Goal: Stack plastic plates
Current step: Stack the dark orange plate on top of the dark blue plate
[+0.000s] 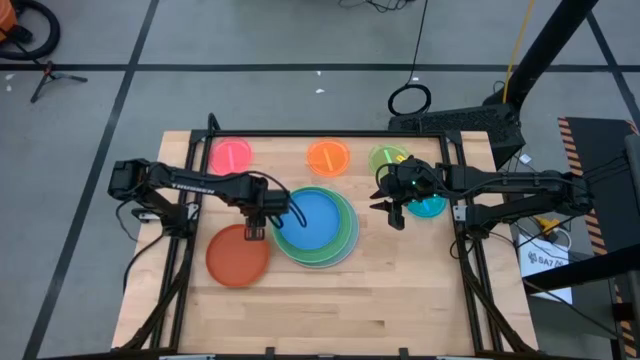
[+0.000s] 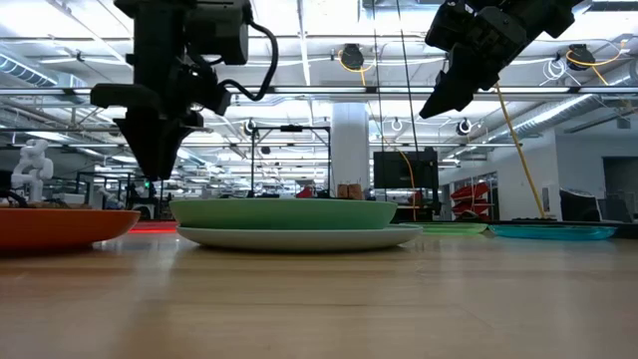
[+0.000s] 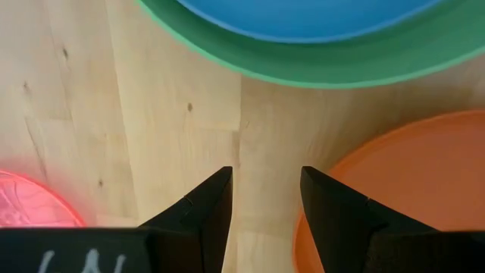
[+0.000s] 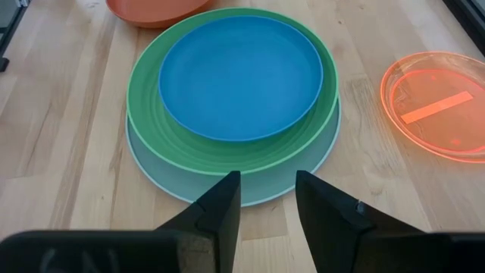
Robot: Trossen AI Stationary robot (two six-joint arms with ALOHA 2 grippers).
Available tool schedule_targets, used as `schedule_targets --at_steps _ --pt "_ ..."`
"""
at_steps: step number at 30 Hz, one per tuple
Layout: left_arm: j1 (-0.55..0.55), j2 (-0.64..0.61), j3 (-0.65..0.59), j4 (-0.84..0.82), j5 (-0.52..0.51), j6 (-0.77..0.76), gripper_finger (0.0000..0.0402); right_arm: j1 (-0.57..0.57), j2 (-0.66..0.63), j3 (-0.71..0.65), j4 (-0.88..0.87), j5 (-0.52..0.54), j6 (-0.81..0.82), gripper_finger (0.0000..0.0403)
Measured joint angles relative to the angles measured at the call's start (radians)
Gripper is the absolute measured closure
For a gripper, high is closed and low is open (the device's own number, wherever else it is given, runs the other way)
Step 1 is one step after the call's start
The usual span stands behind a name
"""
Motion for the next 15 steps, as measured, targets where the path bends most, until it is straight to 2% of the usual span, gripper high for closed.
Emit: schedule_targets --at_steps 15 --pt "-0.024 0.000 -0.106 0.025 0.027 0.035 0.0238 0.000 0.000 0.000 -0.015 0.000 0.008 0.0282"
